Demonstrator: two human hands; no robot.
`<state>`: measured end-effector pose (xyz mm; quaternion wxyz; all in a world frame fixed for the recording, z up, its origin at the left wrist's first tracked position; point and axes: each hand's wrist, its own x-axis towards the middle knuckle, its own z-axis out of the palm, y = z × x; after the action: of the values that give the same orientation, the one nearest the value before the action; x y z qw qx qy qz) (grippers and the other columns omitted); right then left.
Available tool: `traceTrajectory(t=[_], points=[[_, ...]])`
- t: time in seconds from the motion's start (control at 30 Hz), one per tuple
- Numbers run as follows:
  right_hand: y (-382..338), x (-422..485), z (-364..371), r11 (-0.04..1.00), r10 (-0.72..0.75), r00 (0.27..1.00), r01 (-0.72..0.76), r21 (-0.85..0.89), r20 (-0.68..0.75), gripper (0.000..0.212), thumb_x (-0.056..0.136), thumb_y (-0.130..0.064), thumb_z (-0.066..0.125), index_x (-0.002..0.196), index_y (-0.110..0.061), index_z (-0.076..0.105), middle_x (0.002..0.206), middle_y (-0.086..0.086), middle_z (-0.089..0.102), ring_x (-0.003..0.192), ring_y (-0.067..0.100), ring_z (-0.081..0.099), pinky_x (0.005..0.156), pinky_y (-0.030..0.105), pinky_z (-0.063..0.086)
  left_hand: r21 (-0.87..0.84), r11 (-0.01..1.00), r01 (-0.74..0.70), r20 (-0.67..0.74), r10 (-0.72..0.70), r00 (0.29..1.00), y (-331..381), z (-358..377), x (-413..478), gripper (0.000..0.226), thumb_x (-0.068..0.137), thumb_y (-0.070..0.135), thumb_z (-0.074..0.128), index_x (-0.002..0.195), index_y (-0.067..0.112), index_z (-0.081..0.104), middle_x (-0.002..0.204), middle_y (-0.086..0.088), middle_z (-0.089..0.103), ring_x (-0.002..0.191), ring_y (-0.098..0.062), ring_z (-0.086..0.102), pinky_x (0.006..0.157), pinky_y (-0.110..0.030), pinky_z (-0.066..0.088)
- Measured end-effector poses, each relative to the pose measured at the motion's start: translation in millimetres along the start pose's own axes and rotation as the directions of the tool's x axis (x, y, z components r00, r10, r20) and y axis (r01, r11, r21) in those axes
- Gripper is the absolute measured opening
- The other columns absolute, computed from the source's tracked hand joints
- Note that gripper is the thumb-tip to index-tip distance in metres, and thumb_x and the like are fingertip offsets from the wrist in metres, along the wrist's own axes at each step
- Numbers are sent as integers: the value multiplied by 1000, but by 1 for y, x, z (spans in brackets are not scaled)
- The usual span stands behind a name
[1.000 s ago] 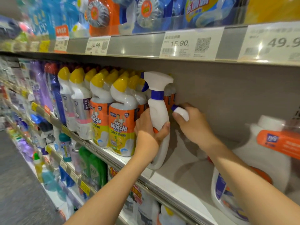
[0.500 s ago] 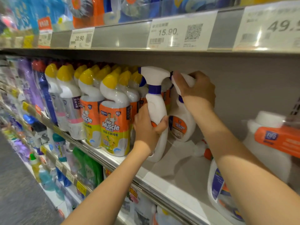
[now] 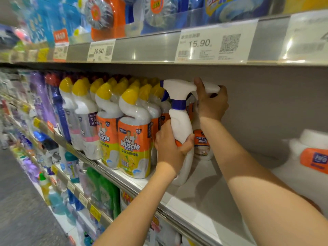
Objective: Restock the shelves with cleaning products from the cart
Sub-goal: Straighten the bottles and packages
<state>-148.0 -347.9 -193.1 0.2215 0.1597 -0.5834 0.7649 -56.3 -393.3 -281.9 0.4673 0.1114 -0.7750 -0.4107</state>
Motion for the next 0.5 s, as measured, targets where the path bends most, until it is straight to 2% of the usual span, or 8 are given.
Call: traceTrajectory(t=[0.1,0.13,0.2,0.23,0.3,0.4,0.5], points=[[8,9,1,1000,-15,999,14,25,38,39,79,-38,77,101,-14,55,82,-14,60,73,-1,58,63,6,46,-12,1000,-14,-11,14,1000,0,0,0,75,64,63,46,116,8,52,104,-1,54,99,-26,52,87,-44,45],[14,12,-1,999,7,998,-5,-36,68,41,80,-40,75,104,-15,53,87,-12,60,78,4,59,70,11,48,-13,1000,-12,-6,12,1000,0,0,0,76,64,63,46,117,9,52,106,-2,55,100,-26,52,89,-45,44],[32,12,-7,945,132,986,-95,-314,100,45,83,-46,70,112,-16,52,98,-4,61,88,14,57,82,30,48,-15,1000,-9,-4,9,1000,-2,1,0,77,64,63,46,119,9,51,109,-4,55,102,-27,51,90,-48,43],[44,11,-10,880,210,975,-157,-448,72,44,84,-45,68,113,-17,51,105,1,63,92,20,58,87,36,47,-17,1000,-12,-6,12,1000,-2,1,0,77,64,62,47,119,9,51,109,-4,55,102,-27,51,90,-48,43],[62,4,-16,797,301,953,-271,-539,-35,41,87,-39,65,117,-16,50,116,9,61,103,30,59,93,46,47,-14,1000,-18,-7,18,1000,-3,2,0,75,65,62,47,119,10,51,108,-2,54,102,-26,51,90,-48,43],[81,-14,-24,856,291,945,-327,-401,-148,42,91,-32,61,125,-12,48,122,13,58,109,34,58,93,50,50,-20,1000,-22,-5,22,1000,-4,3,1,75,65,62,48,120,10,51,108,-2,54,101,-24,50,90,-46,43],[99,-44,-35,948,249,961,-268,-170,-123,40,93,-29,60,127,-12,48,121,11,58,109,28,60,92,43,53,-36,999,-37,-3,37,999,-5,4,2,73,67,60,49,120,11,51,107,1,53,102,-23,50,90,-44,43]])
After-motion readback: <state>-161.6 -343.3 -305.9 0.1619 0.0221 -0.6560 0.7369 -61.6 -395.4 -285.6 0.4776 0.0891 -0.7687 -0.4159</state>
